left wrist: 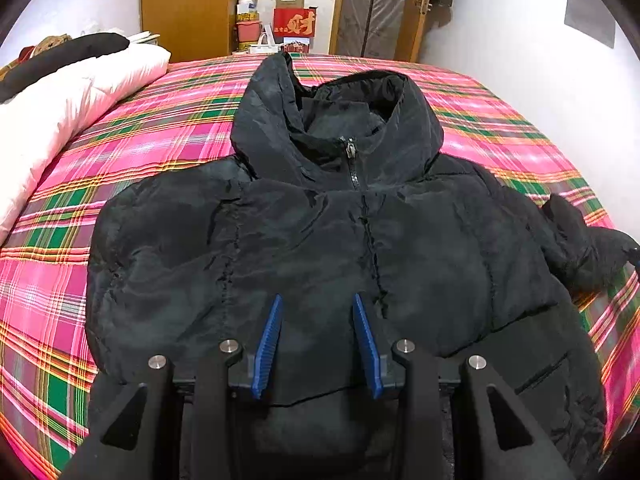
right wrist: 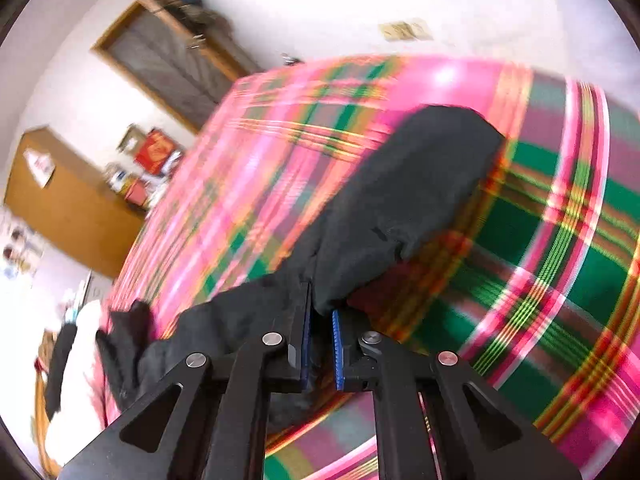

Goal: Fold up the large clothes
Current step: 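Grasp the other sleeve's cuff with the right tool, then fold the held sleeve across the jacket body and open the right tool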

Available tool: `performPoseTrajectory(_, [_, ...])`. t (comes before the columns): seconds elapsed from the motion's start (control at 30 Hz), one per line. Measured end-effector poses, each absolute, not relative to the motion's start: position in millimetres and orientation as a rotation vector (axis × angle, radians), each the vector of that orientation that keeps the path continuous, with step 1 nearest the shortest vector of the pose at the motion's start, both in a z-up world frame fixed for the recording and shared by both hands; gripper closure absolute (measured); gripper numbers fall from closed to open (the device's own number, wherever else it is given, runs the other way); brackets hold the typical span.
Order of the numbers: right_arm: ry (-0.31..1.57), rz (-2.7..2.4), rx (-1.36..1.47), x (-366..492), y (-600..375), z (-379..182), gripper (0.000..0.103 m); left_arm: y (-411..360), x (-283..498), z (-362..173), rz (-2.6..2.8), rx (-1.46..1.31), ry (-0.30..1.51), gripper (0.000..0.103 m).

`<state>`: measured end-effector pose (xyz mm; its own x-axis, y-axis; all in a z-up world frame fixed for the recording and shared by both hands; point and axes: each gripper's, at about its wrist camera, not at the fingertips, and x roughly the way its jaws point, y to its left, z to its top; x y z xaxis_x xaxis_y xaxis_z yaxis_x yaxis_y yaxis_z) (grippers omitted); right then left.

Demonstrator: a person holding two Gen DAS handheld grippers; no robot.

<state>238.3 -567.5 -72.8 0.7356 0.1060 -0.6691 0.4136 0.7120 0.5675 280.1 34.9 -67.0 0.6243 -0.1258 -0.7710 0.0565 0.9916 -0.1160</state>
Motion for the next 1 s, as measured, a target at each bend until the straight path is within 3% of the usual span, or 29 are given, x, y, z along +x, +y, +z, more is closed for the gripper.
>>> performPoseTrajectory(0.27, [0.659,0.005,0.617,242,-484,26,0.095,51,275,-52,-0.085,-0.144,0.873,0.065])
performPoseTrajectory(0.5, [0.664,0.196,0.525,258,-390,63,0.095,68,273,-40,-0.069,-0.2,0.858,0.065])
performPoseTrajectory(0.77, [0.776,0.396,0.452,284,-279,30,0.096,88,271,-28,-0.046,-0.256,0.832,0.065])
performPoseTrajectory(1.0, [0.958,0.49,0.378,302,-194,-48,0.096,100,271,-26,-0.024,-0.297,0.828,0.065])
